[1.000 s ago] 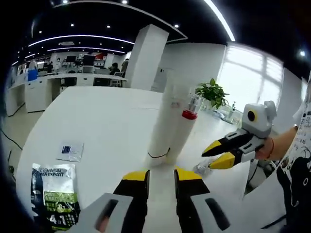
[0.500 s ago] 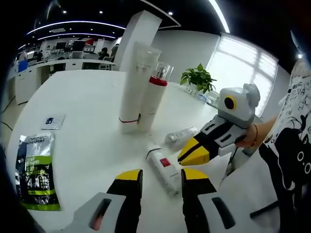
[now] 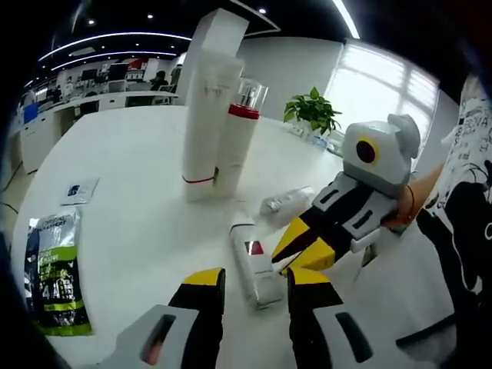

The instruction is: Arrange the skincare products in the storage area until every visible bottle or jar stands upright without overlapping.

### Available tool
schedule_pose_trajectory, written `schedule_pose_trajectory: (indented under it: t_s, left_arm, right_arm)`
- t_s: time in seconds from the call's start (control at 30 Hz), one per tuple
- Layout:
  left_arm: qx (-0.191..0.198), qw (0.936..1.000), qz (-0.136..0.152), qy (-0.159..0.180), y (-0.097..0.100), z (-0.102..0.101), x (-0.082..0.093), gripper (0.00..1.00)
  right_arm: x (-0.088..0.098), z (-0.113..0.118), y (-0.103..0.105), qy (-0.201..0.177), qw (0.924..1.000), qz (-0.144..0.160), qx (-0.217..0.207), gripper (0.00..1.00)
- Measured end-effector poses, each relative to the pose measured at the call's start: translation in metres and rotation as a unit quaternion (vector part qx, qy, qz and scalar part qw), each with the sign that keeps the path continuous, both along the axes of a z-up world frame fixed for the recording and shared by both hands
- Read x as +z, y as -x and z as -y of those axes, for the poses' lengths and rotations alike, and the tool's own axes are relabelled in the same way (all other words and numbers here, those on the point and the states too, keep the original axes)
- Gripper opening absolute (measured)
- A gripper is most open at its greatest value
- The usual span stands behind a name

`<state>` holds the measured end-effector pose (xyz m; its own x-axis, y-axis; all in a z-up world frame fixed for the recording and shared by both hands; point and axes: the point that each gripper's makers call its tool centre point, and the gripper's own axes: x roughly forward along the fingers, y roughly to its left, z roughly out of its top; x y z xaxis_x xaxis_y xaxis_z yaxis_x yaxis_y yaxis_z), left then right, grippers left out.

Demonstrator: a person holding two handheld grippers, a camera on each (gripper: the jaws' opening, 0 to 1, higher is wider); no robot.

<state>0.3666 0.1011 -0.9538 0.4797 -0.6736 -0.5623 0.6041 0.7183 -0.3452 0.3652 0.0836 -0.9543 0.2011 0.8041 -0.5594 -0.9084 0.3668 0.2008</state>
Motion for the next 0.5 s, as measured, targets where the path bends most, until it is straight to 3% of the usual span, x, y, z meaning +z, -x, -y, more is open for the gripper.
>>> schedule_pose_trajectory:
  t_s: [0.3, 0.5]
  left_arm:
    - [-0.028, 0.9984, 0.020, -0.045, -0.005, 0.001, -0.012, 0.33]
    - [-0.023, 0.9972, 0.032, -0.064, -0.010, -0.006, -0.011, 0.28]
  right_arm:
    - [-0.002, 0.004, -0.002, 0.022, 0.9995, 0.016, 0.018, 0.07]
    - [0.000, 0.002, -0.008, 0.020, 0.9994, 0.012, 0.026, 0.08]
